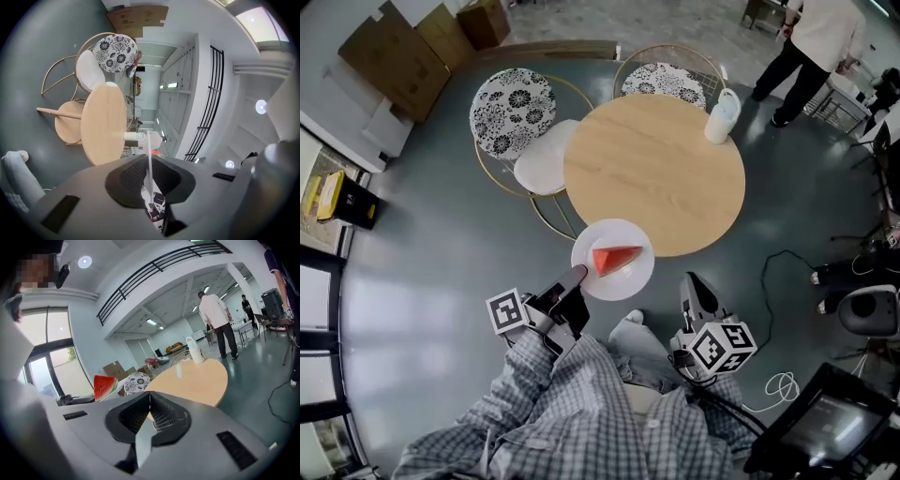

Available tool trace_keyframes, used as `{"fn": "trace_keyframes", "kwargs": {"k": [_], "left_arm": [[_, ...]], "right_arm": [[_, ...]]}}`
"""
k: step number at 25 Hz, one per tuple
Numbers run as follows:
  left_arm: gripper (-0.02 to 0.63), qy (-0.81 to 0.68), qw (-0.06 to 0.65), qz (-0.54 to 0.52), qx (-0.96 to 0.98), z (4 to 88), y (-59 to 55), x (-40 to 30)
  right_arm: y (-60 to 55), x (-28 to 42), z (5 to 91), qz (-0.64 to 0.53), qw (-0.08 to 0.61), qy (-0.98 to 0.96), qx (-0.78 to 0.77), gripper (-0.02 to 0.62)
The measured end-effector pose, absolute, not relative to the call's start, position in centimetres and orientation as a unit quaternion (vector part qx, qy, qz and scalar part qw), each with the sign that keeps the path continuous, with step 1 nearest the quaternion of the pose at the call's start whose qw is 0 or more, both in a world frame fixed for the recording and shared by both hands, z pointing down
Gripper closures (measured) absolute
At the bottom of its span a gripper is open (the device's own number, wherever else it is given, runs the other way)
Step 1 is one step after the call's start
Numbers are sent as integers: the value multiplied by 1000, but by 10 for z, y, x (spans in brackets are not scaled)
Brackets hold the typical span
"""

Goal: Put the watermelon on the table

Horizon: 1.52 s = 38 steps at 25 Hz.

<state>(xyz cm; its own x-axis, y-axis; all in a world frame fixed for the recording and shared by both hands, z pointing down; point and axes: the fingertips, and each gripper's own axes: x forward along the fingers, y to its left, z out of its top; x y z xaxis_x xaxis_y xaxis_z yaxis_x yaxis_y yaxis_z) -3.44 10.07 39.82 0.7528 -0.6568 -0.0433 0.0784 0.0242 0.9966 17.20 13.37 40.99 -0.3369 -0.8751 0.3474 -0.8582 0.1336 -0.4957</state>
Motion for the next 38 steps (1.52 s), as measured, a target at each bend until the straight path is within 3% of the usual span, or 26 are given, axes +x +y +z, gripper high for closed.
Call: {"fn": "trace_keyframes", "kwargs": {"k": [10,17,20,24,38], "left_arm": [[580,-259,655,-310,638,405,73,-17],[580,-282,647,-311,637,404,64,-20],[580,-282,651,-307,634,410,55,-19],[580,-274,657,-293,639,414,37,-16],[578,-224,676,-202,672,426,-26,-7]], "right_arm": [[96,200,411,-327,9,783,-529,586],[73,179,400,-427,111,766,-466,584],[67,163,401,-435,98,778,-443,571],[52,143,400,-450,104,784,-414,500],[2,120,429,-466,71,756,-455,508]]}}
